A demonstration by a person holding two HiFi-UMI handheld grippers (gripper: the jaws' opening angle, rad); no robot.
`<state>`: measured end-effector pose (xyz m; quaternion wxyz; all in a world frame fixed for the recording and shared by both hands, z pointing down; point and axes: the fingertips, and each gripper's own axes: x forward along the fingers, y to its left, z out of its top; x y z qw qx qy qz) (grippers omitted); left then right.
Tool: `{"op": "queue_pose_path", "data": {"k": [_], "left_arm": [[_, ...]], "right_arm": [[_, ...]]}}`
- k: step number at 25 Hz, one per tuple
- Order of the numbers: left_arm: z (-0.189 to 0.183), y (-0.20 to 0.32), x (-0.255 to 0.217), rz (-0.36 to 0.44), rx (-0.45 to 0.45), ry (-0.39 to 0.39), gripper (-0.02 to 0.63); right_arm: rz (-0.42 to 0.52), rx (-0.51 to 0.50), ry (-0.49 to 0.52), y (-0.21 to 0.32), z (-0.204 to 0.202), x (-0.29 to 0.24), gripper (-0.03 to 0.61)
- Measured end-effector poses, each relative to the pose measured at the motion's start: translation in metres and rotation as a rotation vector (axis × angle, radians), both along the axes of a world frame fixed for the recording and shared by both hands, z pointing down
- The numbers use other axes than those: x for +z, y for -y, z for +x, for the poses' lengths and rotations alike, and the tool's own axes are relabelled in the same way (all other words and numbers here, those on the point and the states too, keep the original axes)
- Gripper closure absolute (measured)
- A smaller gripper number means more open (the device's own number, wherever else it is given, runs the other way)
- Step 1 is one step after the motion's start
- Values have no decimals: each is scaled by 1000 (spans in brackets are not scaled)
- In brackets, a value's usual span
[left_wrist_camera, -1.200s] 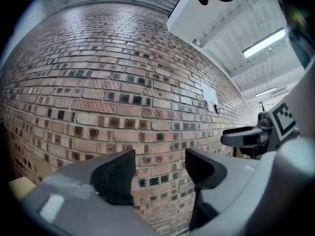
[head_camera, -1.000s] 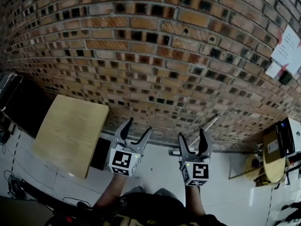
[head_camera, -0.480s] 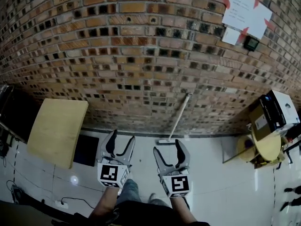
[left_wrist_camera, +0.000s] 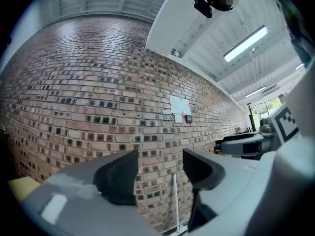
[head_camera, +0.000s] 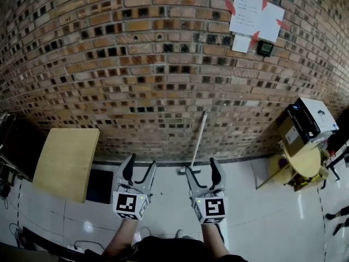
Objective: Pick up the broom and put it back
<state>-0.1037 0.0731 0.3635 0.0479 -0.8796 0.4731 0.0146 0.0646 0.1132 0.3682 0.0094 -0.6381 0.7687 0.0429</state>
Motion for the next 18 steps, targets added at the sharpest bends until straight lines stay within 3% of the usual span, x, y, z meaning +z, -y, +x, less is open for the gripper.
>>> {"op": "queue_pose_path", "data": {"k": [10, 18], "left_arm": [[-85, -3, -9, 19, -50, -24, 330], [-117, -7, 4, -11, -51, -41, 331]], "right_arm": [[-3, -10, -15, 7, -76, -7, 239], [-18, -23, -21, 5, -111, -5, 241]]}}
